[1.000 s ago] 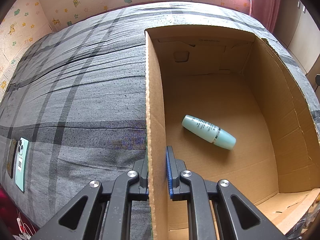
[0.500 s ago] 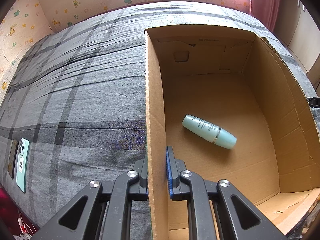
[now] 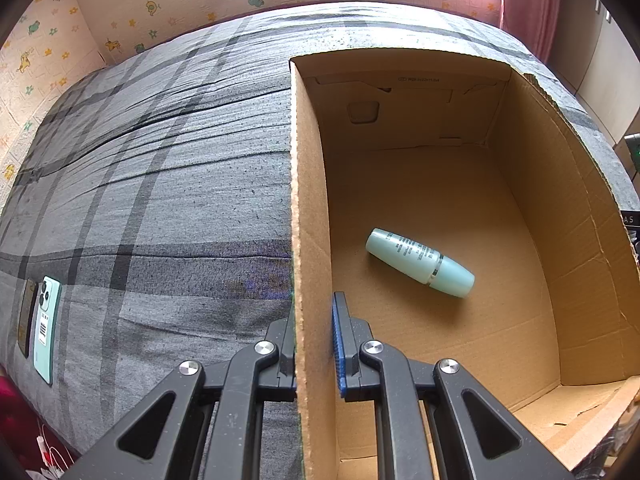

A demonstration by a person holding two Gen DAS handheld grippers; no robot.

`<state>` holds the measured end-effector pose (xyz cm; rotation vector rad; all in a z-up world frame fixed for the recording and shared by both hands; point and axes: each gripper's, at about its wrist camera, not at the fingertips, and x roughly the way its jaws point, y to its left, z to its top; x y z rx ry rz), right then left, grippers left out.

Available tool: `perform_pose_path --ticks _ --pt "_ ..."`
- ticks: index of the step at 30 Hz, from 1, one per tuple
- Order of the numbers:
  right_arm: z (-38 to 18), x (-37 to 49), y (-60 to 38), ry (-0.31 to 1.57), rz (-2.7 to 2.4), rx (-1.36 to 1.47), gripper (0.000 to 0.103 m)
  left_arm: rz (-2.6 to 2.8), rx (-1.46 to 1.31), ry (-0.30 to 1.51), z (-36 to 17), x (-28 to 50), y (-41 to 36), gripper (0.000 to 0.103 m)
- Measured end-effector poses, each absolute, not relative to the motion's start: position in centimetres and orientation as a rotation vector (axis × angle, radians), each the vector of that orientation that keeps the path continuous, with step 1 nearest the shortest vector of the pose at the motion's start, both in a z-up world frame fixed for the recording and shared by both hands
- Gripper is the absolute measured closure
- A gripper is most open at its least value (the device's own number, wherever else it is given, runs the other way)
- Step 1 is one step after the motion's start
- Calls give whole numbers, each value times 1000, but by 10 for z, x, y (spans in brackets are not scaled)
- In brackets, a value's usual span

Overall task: Organize rigid objects
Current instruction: 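Move the right tool to the white remote and grasp it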

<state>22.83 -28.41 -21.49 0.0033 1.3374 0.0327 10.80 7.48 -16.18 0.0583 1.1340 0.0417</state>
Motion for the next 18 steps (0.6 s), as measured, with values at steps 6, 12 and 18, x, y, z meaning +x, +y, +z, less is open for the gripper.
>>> perform_pose_path --ticks 6,12,18 --pt "-229 228 -285 1357 18 -13 15 42 55 1135 -162 108 75 90" --pt "-225 224 -280 1340 7 -26 53 43 61 1136 -162 109 74 89" --pt "-215 221 -287 1332 -1 48 54 44 60 1135 -162 109 75 89"
